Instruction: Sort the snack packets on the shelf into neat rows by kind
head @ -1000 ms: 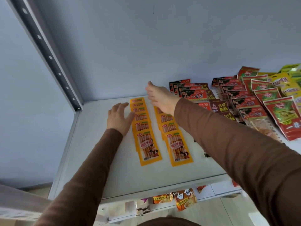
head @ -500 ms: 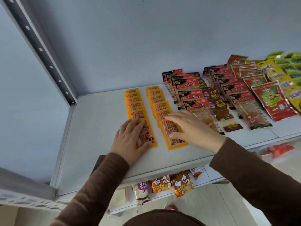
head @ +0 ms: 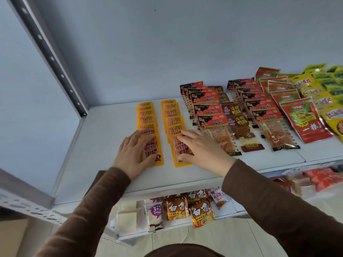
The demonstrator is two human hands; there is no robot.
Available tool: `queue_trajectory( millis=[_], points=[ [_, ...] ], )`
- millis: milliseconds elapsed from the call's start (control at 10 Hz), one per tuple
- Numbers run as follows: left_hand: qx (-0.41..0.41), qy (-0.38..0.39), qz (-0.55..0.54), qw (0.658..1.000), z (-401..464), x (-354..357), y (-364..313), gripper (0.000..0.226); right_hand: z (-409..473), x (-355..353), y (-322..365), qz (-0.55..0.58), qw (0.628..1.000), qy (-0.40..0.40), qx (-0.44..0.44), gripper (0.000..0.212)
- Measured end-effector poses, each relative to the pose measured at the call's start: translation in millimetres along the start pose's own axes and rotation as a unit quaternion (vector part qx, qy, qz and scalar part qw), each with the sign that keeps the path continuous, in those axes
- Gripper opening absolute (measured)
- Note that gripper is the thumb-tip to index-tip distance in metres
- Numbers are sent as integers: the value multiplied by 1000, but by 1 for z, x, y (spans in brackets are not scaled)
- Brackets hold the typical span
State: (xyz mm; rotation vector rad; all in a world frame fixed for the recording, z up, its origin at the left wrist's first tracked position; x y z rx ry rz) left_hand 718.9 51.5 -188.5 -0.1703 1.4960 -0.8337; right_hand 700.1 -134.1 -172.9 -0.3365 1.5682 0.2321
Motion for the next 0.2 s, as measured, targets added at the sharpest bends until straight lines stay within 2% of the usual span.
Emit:
queue_trajectory(
  millis=[100, 200],
  points=[
    [7, -48, 18, 999, -8, -7, -16, 69, -11, -11, -12, 27, 999, -39, -9, 65],
    [10, -60, 52, 997, -9, 6, -48, 61, -29, -18, -31, 17, 998, -52, -29, 60]
  ],
)
Point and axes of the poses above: each hand's wrist, its own z-axis towards the middle knuckle, its own x-axis out of the palm, y = z × x, the point moved 10 cm from there along z, towards the middle knuckle, and after that the axes turned 12 degrees about -z, right-handed, at the moved point
